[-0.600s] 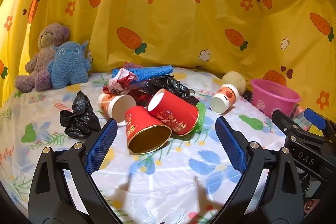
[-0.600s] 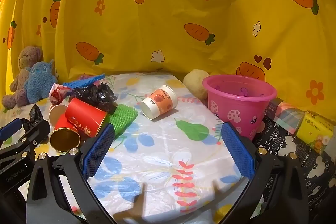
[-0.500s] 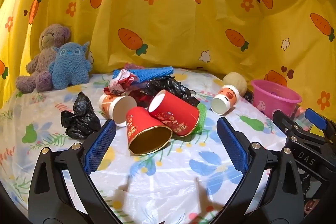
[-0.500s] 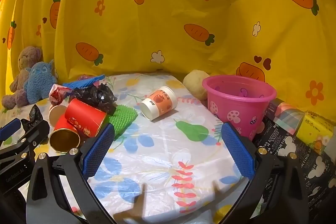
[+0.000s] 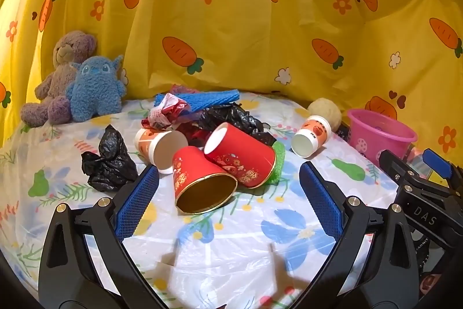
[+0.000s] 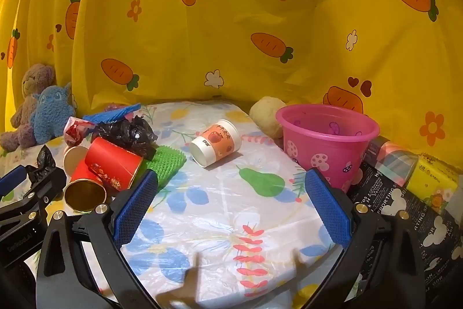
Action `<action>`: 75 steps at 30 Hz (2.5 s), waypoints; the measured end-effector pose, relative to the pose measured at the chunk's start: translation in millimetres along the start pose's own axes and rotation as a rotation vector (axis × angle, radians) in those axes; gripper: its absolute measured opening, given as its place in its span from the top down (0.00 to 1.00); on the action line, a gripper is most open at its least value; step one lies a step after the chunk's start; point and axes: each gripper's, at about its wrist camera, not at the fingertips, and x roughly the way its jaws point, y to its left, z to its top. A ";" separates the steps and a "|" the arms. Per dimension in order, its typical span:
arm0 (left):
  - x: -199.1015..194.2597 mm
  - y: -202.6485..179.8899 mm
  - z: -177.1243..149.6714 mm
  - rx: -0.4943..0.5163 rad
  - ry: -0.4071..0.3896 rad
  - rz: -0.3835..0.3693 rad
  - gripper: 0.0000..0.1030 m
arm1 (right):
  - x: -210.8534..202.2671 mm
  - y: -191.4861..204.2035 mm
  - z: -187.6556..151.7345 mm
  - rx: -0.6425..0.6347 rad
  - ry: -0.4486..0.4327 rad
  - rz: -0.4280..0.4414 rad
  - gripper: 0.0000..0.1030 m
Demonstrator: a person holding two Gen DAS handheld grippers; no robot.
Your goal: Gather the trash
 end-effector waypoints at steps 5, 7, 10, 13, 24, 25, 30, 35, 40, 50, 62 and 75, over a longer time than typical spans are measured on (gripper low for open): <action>1.5 -1.9 0.2 0.004 0.002 -0.004 0.07 | -0.2 1.2 -0.2 -0.003 -0.001 -0.006 0.05; 1.7 -3.8 1.0 0.005 0.001 -0.004 0.07 | -1.1 0.8 0.4 -0.002 -0.002 -0.005 0.05; 1.8 -4.5 1.5 0.005 0.001 -0.005 0.07 | -1.7 -0.2 0.8 -0.002 -0.003 -0.005 0.05; 1.5 -6.2 1.6 0.007 0.002 -0.007 0.07 | -2.0 -0.1 0.6 -0.001 -0.003 -0.006 0.05; 0.9 -10.2 2.3 0.013 0.001 -0.013 0.07 | -2.8 -2.4 1.0 0.001 -0.005 -0.007 0.05; 0.7 -10.8 2.4 0.013 0.000 -0.014 0.07 | -2.8 -3.1 1.6 0.002 -0.005 -0.008 0.05; 1.0 -11.2 2.7 0.013 0.003 -0.015 0.07 | -2.9 -3.0 1.3 0.001 -0.005 -0.009 0.05; 0.7 -14.4 2.4 0.016 0.003 -0.017 0.07 | -3.2 -3.5 1.5 0.001 -0.006 -0.009 0.05; 0.6 -14.3 2.2 0.016 0.003 -0.017 0.07 | -3.3 -3.7 1.5 0.002 -0.005 -0.009 0.05; 0.3 -15.0 2.3 0.015 0.003 -0.018 0.07 | -3.9 -3.5 1.2 0.002 -0.007 -0.010 0.05; 0.4 -16.1 2.2 0.017 0.004 -0.016 0.07 | -4.4 -5.7 0.7 0.003 -0.008 -0.010 0.05; 0.9 -17.7 1.2 0.018 0.004 -0.017 0.07 | -4.8 -6.3 0.3 0.003 -0.010 -0.010 0.05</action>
